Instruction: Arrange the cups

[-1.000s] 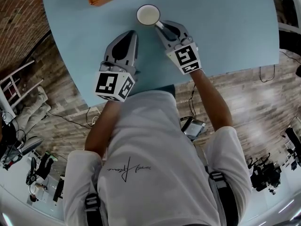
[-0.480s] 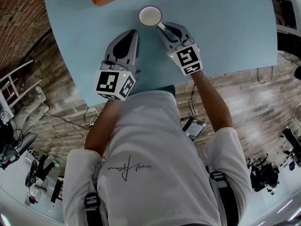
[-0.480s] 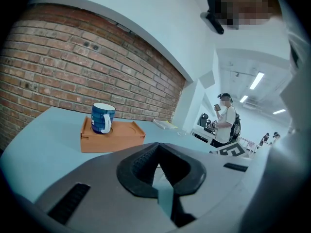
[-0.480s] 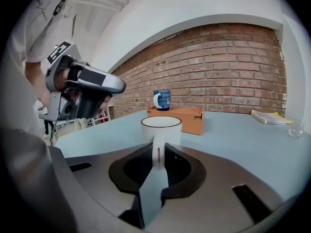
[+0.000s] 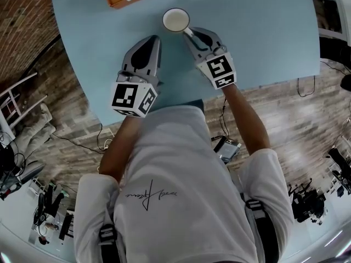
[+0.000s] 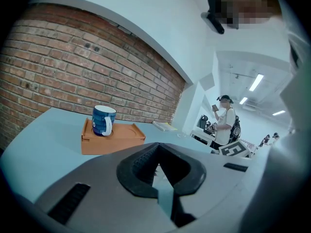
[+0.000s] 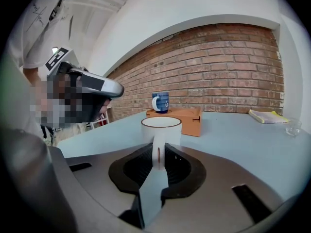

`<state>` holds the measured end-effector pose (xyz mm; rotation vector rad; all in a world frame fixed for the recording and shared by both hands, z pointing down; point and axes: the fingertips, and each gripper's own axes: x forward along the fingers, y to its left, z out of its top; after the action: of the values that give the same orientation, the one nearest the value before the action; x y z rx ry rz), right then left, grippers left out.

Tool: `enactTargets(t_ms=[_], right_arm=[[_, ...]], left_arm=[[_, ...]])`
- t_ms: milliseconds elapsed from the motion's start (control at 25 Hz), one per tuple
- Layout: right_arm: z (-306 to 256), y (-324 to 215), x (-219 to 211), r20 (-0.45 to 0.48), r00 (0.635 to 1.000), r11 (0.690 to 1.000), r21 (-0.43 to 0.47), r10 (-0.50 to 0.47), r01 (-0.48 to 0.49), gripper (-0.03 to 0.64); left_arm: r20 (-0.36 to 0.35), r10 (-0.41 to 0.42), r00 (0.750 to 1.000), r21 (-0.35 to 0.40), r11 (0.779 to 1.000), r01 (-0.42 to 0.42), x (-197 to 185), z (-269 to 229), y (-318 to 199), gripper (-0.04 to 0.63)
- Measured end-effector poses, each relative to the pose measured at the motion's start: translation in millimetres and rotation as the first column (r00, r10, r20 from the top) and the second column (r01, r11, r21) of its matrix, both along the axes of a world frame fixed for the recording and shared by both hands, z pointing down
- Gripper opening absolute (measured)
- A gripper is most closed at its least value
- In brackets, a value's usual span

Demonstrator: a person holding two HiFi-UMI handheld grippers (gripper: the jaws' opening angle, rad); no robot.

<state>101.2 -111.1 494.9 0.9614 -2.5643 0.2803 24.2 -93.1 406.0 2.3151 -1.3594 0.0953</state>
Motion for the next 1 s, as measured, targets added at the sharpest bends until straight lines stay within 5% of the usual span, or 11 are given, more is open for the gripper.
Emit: enactTargets(t_ms=[1000], right_arm=[[-33.2,-12.0,-0.5,0.008,0.999,0.998,0.05,0.041,-0.041,0.066]], left_arm=[[-0.013,0.004,1.0,0.03,1.0,-0.003,-8.6,-11.1,-0.2,0.008]])
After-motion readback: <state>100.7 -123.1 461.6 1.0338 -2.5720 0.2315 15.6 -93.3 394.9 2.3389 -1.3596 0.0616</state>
